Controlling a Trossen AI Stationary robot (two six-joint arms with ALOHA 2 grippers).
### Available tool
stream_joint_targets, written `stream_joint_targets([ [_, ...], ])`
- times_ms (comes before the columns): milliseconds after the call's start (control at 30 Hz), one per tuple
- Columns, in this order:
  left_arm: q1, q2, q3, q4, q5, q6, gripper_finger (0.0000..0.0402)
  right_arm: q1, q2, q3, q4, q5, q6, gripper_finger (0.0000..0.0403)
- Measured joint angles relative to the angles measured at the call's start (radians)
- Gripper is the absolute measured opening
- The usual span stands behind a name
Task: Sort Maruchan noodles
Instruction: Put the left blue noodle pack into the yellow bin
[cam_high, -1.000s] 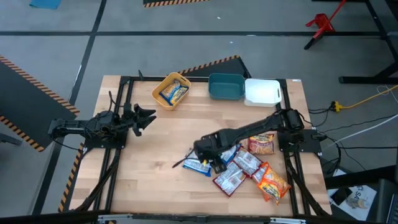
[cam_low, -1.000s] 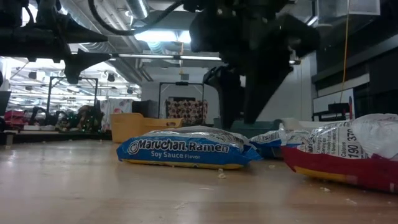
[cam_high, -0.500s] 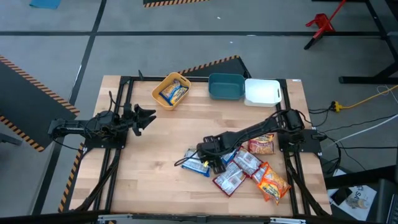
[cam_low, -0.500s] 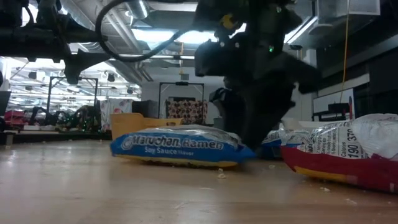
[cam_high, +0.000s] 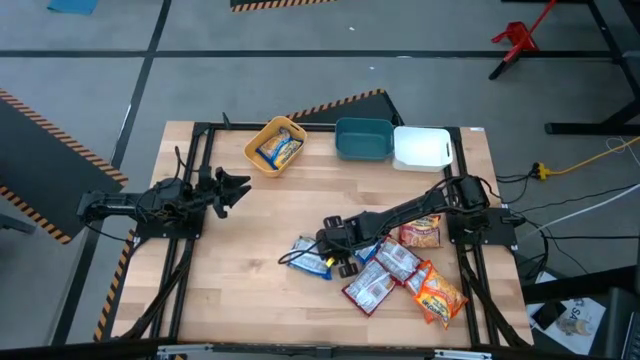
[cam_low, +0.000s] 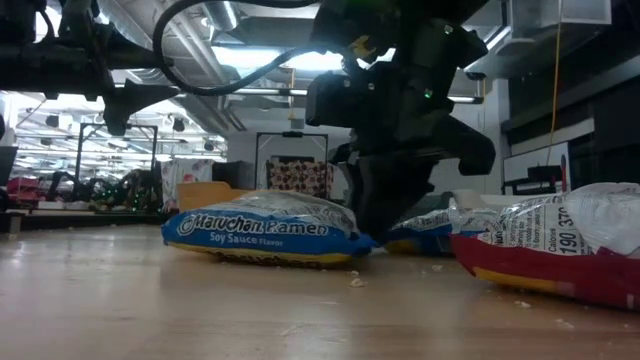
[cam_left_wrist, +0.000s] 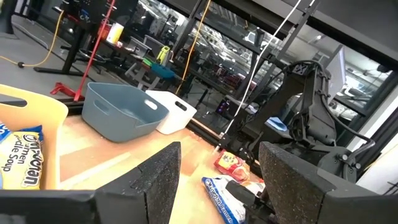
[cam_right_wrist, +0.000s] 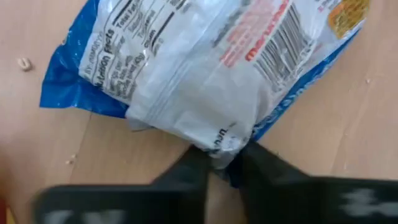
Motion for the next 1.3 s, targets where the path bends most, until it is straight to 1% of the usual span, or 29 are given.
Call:
stream_joint_targets([
  [33,0.000,0.000,0.000,0.000,0.000,0.000,0.0212,0.000,0.000,0.000,0.005,0.000,0.000,0.0017],
  [67,0.000,0.000,0.000,0.000,0.000,0.000,0.0212,0.000,0.000,0.000,0.011,0.001,-0.001,0.0011],
  [167,0.000,0.000,0.000,0.000,0.000,0.000,0.0212,0.000,0.000,0.000,0.021,0.003,-0.001,0.0016],
  [267,0.000,0.000,0.000,0.000,0.000,0.000,0.0212,-0.003,0.000,0.013,0.009,0.004,-0.024,0.0004],
  [400,0.000,0.000,0.000,0.000,-0.001,0.000,0.0212,-0.028,0.000,0.052,-0.002,0.001,-0.046,0.0003],
  [833,0.000,0.000,0.000,0.000,-0.001,-0.001,0.0212,-0.220,0.000,0.252,-0.024,0.002,-0.086,0.0001],
  [1000,0.000,0.000,0.000,0.000,-0.001,-0.002,0.0212,-0.289,0.000,0.330,-0.026,0.002,-0.130,0.0000],
  [1300,0.000,0.000,0.000,0.000,-0.001,-0.003,0.0212,-0.433,0.000,0.482,-0.097,-0.006,-0.228,0.0000],
])
